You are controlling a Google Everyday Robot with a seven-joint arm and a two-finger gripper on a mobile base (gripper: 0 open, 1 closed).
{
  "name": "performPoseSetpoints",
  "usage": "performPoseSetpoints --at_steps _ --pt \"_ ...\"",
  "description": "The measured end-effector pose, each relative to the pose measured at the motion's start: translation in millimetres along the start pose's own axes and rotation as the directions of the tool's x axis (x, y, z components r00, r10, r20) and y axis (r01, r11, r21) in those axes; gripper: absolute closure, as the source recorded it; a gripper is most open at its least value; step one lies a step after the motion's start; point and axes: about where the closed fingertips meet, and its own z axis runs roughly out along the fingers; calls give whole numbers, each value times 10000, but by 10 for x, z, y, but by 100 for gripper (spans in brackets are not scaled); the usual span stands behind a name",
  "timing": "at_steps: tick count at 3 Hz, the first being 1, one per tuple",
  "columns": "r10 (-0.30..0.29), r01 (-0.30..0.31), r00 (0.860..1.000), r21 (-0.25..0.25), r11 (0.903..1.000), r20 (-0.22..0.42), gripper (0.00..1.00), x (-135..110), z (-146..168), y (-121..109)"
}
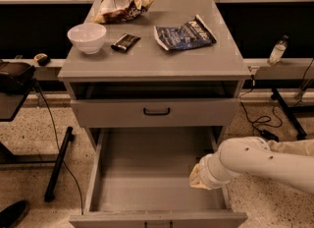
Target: Open middle drawer
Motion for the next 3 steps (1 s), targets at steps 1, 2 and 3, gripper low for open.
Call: performPoseSetpoints --at_steps 1,2,3 --pt "0 0 10000 -1 10000 0 35 0 0 0" --pt "0 0 10000 -1 10000 0 12 0 0 0" --pt "0 0 10000 -1 10000 0 0 0 0 0"
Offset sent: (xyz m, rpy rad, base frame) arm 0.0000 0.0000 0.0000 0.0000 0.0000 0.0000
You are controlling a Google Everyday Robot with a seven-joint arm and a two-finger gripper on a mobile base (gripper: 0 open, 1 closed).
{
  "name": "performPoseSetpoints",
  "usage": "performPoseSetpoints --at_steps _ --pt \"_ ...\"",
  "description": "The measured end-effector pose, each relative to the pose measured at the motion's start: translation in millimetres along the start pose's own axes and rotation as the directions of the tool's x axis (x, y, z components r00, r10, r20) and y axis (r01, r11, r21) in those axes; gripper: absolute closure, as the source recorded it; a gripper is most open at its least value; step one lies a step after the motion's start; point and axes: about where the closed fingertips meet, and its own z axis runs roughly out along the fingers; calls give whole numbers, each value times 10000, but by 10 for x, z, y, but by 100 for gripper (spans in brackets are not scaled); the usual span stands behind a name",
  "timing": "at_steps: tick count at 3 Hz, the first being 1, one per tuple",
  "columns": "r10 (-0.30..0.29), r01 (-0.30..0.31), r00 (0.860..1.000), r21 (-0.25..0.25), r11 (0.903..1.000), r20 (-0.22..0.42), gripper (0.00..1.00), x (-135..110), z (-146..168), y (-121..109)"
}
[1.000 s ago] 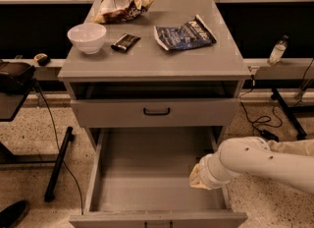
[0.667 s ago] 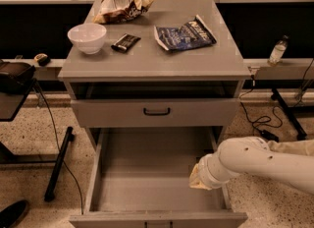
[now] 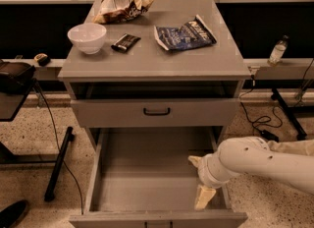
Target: Open middle drawer
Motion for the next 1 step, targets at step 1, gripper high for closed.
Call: performPoseSetpoints --at_steps 1 --pt "0 0 10000 0 10000 0 0 0 0 0"
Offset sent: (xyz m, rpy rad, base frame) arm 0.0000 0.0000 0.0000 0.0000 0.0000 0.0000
